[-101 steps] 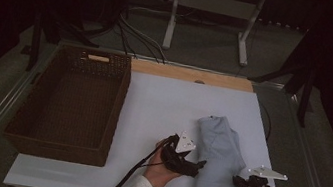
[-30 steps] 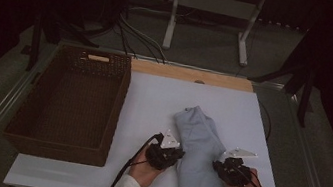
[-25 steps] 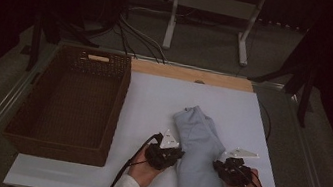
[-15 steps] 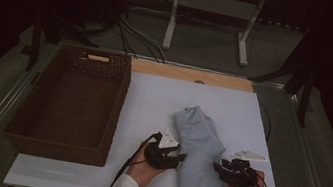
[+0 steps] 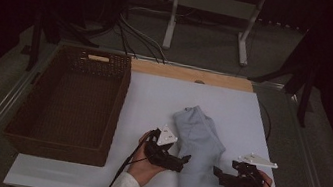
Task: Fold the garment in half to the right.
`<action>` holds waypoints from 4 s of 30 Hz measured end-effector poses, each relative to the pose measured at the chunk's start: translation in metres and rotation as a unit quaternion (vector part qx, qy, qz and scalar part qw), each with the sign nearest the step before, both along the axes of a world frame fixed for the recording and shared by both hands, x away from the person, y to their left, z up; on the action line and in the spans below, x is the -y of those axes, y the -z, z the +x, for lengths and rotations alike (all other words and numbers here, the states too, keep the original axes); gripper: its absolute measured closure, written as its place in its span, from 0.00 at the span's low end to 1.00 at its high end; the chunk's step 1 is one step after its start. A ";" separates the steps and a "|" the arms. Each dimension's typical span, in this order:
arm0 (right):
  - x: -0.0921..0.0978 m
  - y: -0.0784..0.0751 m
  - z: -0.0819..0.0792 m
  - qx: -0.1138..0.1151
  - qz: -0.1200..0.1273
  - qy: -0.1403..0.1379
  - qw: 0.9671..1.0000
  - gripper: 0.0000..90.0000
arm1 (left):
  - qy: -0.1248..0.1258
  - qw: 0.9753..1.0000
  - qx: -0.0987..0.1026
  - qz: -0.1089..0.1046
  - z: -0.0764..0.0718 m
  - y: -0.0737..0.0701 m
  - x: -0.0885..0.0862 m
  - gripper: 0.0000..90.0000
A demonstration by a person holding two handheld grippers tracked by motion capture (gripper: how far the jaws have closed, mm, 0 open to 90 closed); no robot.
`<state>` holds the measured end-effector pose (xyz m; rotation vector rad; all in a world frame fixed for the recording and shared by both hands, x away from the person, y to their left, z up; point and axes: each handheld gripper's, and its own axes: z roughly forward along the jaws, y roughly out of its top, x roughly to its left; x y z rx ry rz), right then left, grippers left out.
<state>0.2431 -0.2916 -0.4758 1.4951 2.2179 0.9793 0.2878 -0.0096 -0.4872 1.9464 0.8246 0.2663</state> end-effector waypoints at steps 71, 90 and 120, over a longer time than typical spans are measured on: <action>-0.009 0.018 -0.017 -0.098 0.031 -0.014 0.995 0.85 | -0.015 1.000 -0.004 -0.012 0.011 -0.002 -0.009 0.02; -0.005 0.018 -0.022 -0.093 0.027 -0.014 0.995 0.84 | -0.010 0.999 0.030 -0.011 0.030 -0.005 -0.004 0.04; -0.006 0.020 -0.022 -0.089 0.019 -0.018 0.996 0.84 | -0.044 0.999 -0.026 0.017 0.073 0.022 0.012 0.03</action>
